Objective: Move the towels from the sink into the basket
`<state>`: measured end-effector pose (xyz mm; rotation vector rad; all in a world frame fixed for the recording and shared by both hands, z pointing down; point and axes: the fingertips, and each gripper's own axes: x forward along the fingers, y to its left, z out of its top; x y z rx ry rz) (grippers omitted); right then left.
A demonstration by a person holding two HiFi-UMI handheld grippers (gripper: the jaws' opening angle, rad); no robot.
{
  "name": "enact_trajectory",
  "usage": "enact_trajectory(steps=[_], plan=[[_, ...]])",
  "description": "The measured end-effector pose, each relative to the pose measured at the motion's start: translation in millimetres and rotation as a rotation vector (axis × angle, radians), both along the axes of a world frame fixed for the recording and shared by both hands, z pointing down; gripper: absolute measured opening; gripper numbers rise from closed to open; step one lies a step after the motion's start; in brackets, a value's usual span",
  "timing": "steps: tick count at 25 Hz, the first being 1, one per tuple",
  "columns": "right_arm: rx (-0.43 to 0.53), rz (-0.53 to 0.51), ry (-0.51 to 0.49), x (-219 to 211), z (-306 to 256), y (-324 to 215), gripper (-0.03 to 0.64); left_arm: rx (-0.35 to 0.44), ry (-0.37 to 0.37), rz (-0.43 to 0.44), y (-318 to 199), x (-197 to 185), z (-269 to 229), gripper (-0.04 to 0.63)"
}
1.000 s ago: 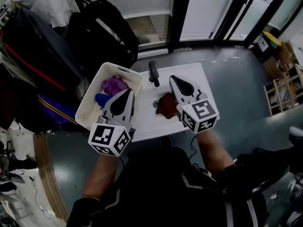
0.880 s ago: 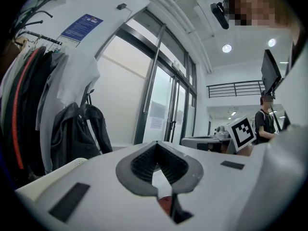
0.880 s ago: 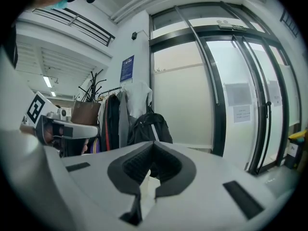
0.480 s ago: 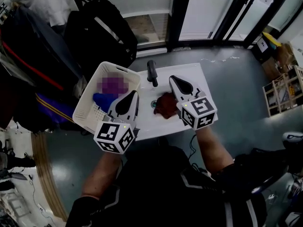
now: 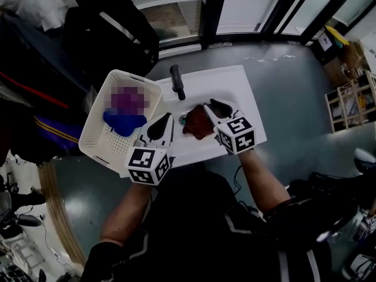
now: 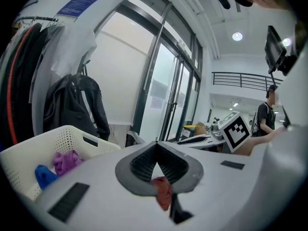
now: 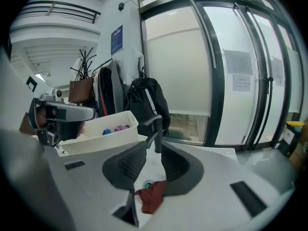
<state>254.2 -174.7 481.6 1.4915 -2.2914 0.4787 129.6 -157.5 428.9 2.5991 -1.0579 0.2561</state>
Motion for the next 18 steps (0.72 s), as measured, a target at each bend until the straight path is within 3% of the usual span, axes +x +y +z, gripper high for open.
enact_trajectory(steps=[5, 9, 18], plan=[[-0.08, -0.035, 0.047, 9.0, 43.5, -2.9, 0.12, -0.081, -0.07, -0.018, -7.0, 13.5, 42.6, 0.003], [-0.169, -0.094, 0.092, 6.5, 85.2, -0.7, 0.199, -0.178, -0.073, -0.027, -7.2, 24.3, 71.2, 0.003], [-0.356, -0.168, 0.099, 7.9, 172.7, 5.7, 0.308, -0.246, -0.172, -0.04, -5.9, 40.0, 120.1, 0.003]])
